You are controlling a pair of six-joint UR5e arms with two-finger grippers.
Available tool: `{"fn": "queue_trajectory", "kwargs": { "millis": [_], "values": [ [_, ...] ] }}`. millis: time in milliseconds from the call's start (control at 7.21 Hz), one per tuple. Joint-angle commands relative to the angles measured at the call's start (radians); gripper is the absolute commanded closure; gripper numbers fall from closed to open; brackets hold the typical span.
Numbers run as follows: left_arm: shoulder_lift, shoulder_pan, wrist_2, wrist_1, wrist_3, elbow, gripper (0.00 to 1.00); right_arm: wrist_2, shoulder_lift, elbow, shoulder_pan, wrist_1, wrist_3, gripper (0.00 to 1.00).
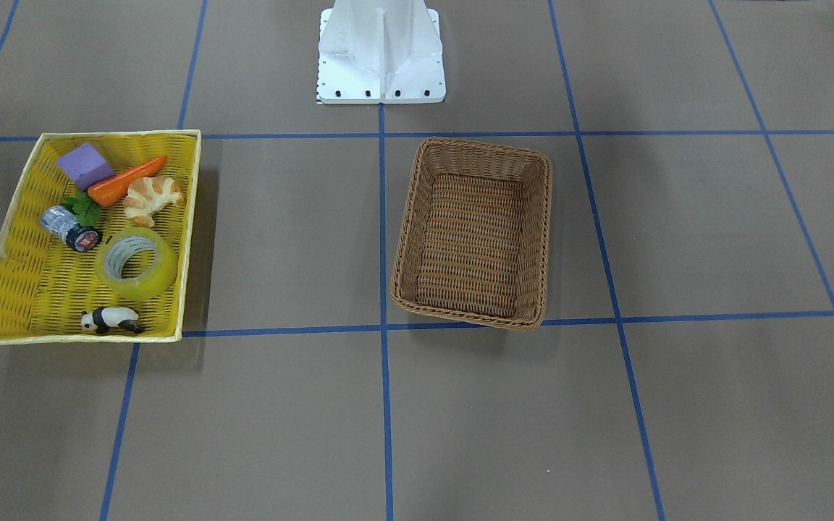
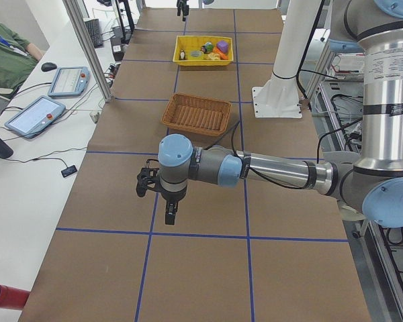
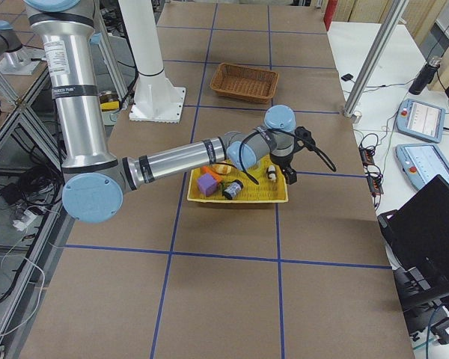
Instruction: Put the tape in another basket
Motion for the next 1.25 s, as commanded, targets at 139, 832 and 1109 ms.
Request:
{"fn": "queue_trajectory", "kwargs": {
  "millis": [139,832,1109],
  "values": [
    [-0.001,0.0,-0.004,-0.001,-0.006,0.025,0.01,0.0,0.047,-0.021,-0.182,0.027,0.063,0.0],
    [-0.004,0.002,-0.006,-0.001,-0.006,0.024,0.01,0.002,0.085,-0.121,-0.239,-0.036,0.067,0.01],
    [-0.004,0.0,-0.006,-0.001,-0.006,0.024,0.01,-0.011,0.079,-0.122,-0.248,-0.066,0.063,0.01]
  ]
}}
